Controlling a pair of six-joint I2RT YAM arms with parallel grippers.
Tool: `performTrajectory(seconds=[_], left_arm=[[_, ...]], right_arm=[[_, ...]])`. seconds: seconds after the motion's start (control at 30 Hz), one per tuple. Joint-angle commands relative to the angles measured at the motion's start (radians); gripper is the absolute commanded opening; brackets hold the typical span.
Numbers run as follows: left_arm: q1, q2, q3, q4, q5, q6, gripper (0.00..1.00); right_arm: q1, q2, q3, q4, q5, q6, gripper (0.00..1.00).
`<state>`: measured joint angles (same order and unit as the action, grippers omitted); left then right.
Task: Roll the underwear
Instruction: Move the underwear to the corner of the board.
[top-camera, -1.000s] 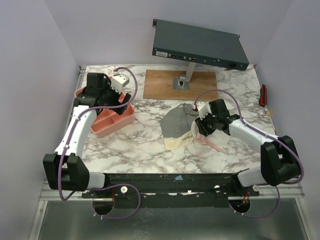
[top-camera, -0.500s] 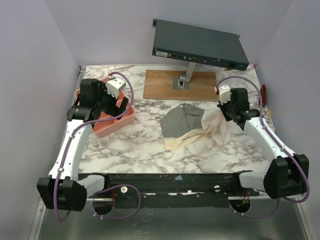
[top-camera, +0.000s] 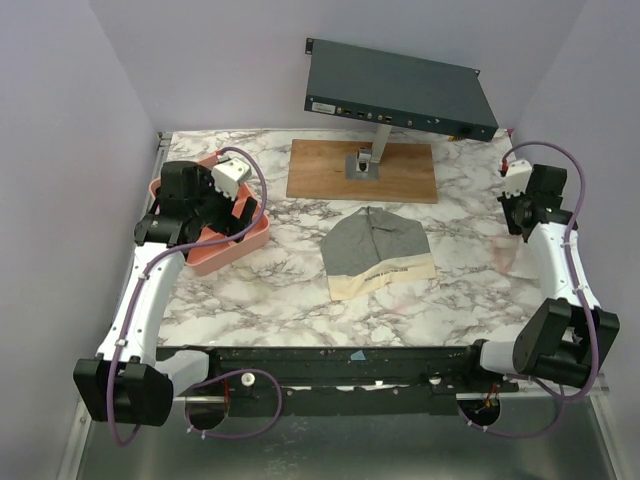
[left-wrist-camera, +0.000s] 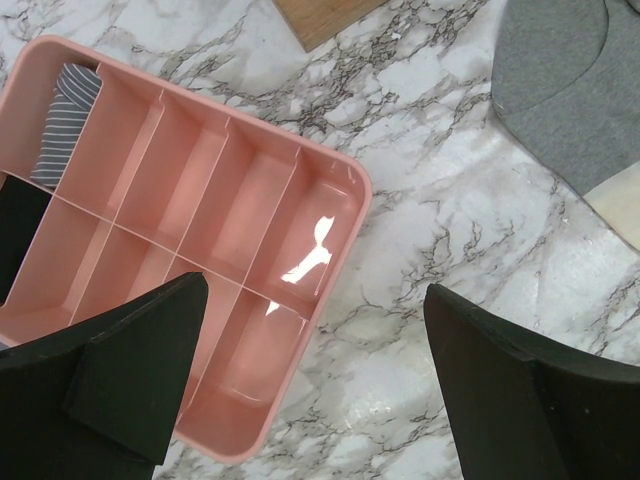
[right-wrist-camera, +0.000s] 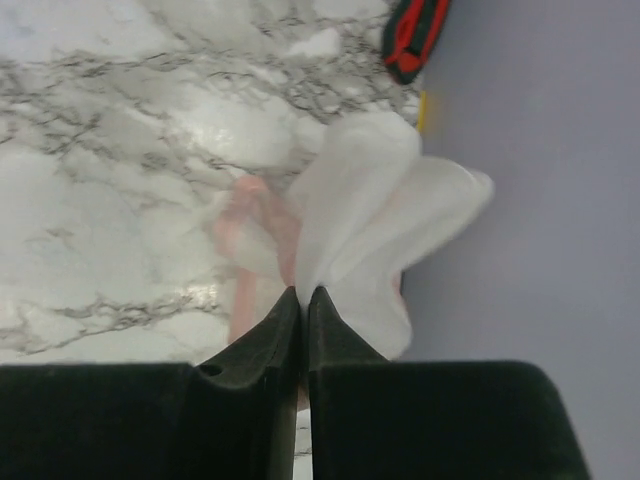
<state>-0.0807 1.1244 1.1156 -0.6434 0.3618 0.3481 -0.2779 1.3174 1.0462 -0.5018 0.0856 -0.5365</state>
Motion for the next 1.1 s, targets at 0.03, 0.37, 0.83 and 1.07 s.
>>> performTrajectory(seconds=[0.03,0.37,0.83,1.07], left_arm=[[-0.005,0.022,0.004,0.017,0.012,-0.018,0.99],[-0.008,0.032,0.01,0.015,0.012,-0.027,0.99],[-0.01,0.02,-0.015,0.027,-0.006,-0.037,0.99],[-0.01,-0.003,-0.049,0.047,-0.05,-0.01,0.99]], right_arm=[[0.005,0.045,-0.017,-0.1,-0.16,-0.001,0.1],[0.009,0.074,0.019,-0.098,-0.274,0.077,0.1],[0.083,0.161,0.039,-0.027,-0.301,0.177,0.63],[0.159,0.053,0.008,-0.033,-0.459,0.123,0.79]])
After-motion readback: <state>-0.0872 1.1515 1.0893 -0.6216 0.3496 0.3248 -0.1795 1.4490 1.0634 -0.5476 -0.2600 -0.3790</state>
